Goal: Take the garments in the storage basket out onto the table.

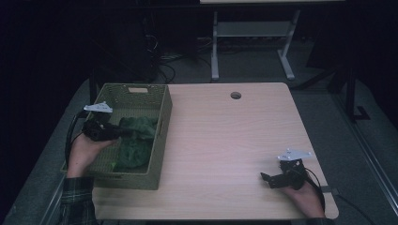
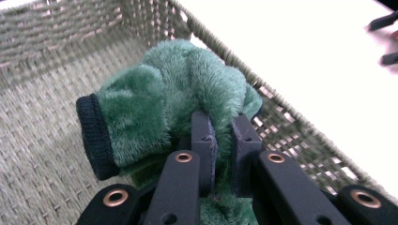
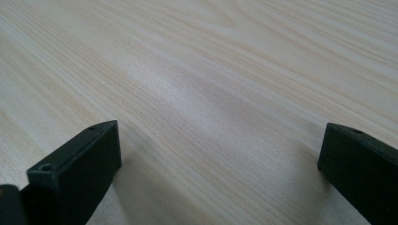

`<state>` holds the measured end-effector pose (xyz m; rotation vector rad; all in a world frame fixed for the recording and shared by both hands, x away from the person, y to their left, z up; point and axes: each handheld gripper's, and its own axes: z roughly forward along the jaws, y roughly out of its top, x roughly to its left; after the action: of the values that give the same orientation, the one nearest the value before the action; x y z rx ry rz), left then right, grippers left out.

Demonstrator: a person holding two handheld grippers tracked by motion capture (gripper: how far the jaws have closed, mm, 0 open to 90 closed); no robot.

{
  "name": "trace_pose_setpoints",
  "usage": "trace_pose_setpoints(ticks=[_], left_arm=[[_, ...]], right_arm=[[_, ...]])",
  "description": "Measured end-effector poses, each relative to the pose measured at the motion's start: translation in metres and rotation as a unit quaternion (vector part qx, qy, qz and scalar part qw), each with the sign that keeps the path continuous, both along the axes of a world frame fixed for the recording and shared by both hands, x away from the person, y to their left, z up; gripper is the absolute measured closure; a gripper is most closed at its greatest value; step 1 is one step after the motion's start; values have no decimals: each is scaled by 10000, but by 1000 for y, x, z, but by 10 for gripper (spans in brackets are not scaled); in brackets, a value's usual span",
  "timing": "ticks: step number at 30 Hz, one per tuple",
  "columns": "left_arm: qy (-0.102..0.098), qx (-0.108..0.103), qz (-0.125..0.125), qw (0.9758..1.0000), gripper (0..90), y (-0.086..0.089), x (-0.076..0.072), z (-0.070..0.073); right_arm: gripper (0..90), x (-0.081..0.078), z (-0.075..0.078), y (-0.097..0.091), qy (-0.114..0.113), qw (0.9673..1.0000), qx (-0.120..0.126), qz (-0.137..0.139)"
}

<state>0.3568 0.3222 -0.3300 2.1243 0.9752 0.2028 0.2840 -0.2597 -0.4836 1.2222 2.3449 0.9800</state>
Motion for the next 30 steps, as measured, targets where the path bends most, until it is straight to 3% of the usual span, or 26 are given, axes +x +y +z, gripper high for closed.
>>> trace_pose_setpoints(ticks=[14,30], left_arm=[[-358,-275,73,9990,826,0,0,35],[-852,-300,63,9959,827,-5,2,85]], right_arm=[[0,0,0,0,8,10000,10,-8],[0,0,0,0,8,10000,10,-13]])
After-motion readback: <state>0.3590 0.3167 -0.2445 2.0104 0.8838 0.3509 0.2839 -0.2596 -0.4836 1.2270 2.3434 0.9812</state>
